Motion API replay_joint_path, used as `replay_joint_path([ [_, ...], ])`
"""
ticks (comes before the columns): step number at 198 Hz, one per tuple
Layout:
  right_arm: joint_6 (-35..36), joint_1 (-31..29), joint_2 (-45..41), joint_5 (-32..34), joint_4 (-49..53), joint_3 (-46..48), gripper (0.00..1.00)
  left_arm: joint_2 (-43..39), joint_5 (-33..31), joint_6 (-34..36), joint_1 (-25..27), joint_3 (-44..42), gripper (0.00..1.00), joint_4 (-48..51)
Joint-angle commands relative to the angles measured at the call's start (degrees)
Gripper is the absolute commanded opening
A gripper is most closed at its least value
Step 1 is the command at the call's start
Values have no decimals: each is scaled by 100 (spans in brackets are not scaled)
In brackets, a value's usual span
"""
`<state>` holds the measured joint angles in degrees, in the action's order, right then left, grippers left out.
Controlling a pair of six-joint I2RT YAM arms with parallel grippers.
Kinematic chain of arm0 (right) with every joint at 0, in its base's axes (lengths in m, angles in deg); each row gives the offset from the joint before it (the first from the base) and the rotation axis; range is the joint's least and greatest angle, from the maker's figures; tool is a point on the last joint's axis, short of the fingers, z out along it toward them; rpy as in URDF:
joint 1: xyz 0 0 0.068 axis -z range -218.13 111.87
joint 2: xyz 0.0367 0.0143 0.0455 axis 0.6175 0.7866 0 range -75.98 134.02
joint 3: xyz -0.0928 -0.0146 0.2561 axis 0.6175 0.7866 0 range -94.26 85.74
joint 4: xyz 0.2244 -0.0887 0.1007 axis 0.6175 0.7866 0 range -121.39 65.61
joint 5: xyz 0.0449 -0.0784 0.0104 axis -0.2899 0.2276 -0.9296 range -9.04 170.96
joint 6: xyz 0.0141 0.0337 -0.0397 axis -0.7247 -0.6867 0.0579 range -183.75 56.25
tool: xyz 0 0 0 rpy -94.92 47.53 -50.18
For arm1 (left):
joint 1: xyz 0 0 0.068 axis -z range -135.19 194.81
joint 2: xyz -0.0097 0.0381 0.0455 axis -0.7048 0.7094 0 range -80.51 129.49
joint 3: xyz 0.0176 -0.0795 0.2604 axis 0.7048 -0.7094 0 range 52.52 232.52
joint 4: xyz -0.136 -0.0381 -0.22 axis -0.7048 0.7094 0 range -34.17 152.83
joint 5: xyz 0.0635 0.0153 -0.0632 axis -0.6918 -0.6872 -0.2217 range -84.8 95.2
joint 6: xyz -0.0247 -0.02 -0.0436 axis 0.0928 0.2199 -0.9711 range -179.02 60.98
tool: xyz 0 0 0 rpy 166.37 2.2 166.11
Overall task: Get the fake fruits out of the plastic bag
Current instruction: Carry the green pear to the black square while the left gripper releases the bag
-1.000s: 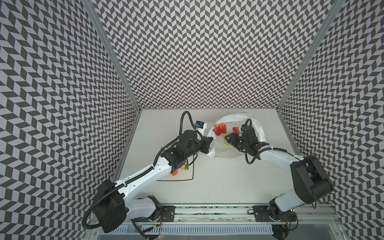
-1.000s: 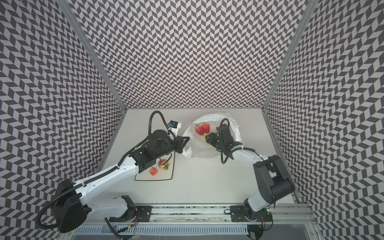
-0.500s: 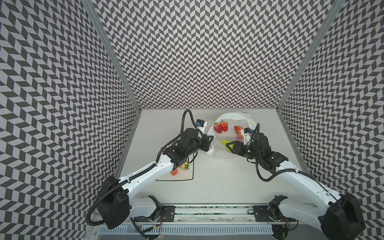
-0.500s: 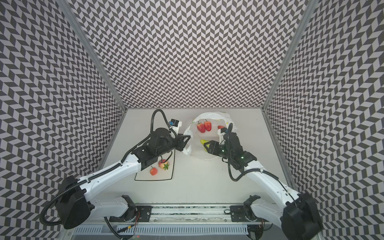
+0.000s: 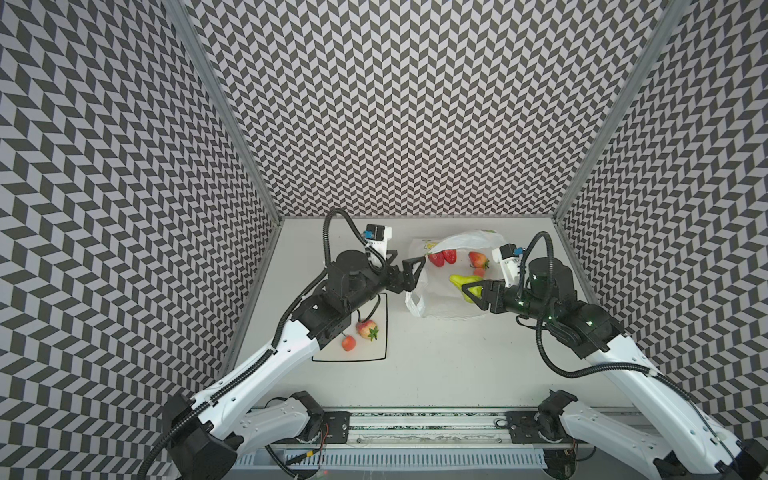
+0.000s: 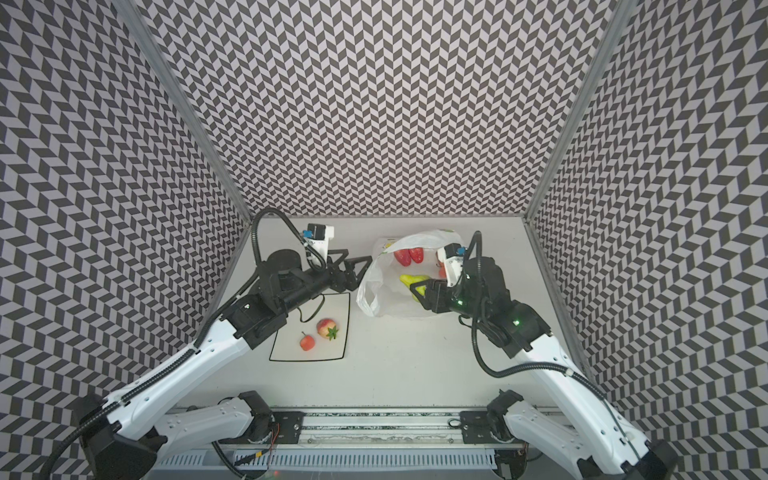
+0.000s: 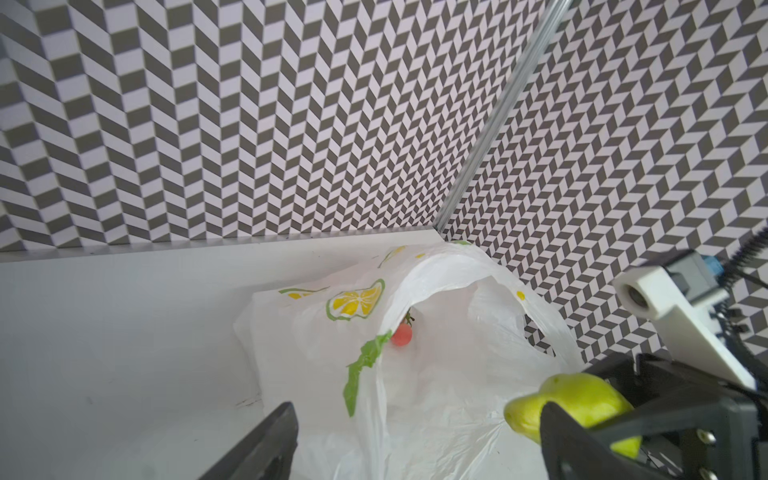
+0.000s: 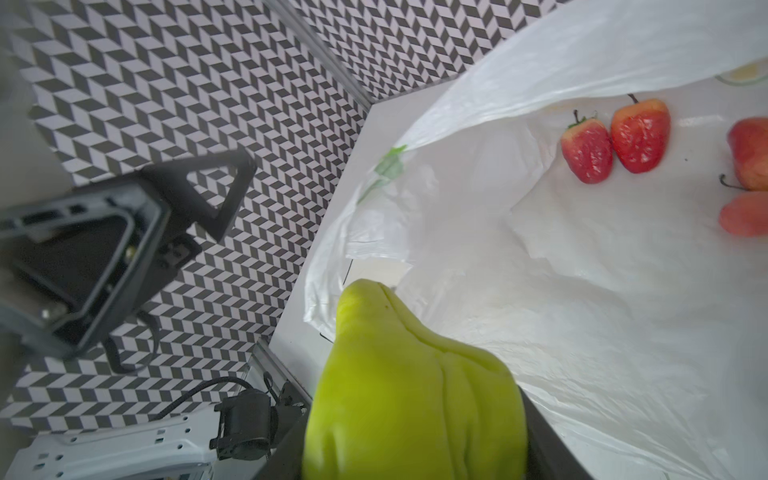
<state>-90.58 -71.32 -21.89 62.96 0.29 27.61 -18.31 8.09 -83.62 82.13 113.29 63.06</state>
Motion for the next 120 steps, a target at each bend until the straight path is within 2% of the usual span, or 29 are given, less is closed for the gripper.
replay_joint_path([
  [1, 470, -788, 306, 332, -339, -408, 53, -118, -206, -303, -606, 635, 90, 625],
  [27, 705, -1735, 1054, 827, -627, -816, 54, -120, -804, -377, -1119, 1111, 89, 1075],
  [60, 1063, -2727, 2287, 1599, -1399, -1181, 54, -477, -1623, -533, -1629, 1130, 88, 1276],
  [93, 956, -2994, 3742, 2153, -2084, -1802, 53, -787, -2426, -311, -1763, 1261, 89, 1627],
  [120, 607, -2963, 4782, 3031, -2182, -2332, 53, -1000, -2559, -349, -1790, 1122, 89, 1761],
])
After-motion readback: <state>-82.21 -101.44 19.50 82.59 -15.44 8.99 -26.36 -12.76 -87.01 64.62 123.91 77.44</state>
